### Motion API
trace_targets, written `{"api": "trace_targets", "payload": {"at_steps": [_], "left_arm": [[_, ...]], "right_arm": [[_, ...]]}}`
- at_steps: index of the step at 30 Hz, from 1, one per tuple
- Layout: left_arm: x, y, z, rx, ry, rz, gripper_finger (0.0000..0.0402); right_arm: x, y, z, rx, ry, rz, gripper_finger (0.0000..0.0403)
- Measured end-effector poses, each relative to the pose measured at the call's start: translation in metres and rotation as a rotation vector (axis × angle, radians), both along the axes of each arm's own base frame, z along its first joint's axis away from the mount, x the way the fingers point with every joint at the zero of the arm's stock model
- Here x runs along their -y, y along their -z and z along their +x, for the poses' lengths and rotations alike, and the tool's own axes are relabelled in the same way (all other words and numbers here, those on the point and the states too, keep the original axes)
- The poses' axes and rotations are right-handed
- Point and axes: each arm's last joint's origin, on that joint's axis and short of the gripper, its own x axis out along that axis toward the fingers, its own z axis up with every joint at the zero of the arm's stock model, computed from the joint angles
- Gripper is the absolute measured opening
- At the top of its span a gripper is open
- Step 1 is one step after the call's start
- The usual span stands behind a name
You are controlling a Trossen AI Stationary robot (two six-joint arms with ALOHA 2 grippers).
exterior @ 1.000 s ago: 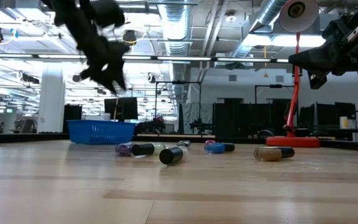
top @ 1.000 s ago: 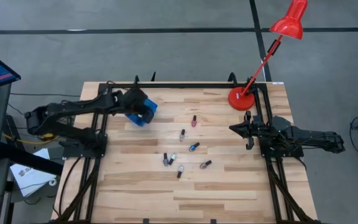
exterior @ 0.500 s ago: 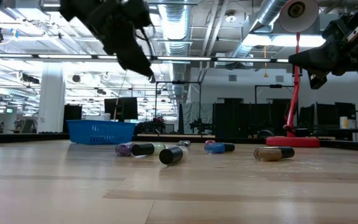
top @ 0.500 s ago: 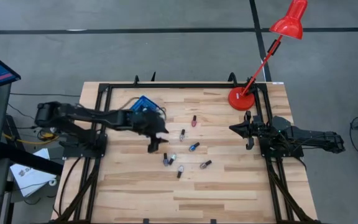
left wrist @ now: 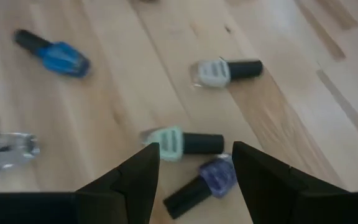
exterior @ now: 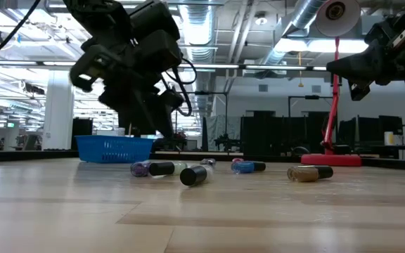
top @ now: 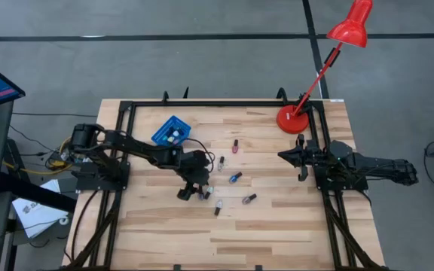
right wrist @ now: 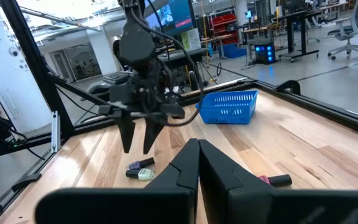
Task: Pick & Place Nail Polish
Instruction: Put the purple nail polish bottle into the blue bin
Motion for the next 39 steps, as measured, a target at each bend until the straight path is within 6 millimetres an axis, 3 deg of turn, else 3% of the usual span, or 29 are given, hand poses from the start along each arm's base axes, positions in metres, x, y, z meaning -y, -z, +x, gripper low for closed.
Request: {"api": "trace_targets", "payload": {"at_steps": [12, 23, 39], "left_arm": [[0.001, 0.005, 0.001, 0.000, 0.060, -0.009, 0.0198], [0.001, 0.027, -0.017, -0.028, 0.148, 0.067, 0.0198], [-0.002, 0.026, -0.014, 0.018, 0.119, 0.109, 0.0198]], "right_arm": [[0.000, 0.000, 0.000, 0.000, 0.000, 0.000, 0.0000], [0.000, 0.000, 0.000, 0.000, 0.000, 0.000, 0.0000], [0.000, 0.000, 0.000, 0.000, 0.000, 0.000, 0.0000]]}}
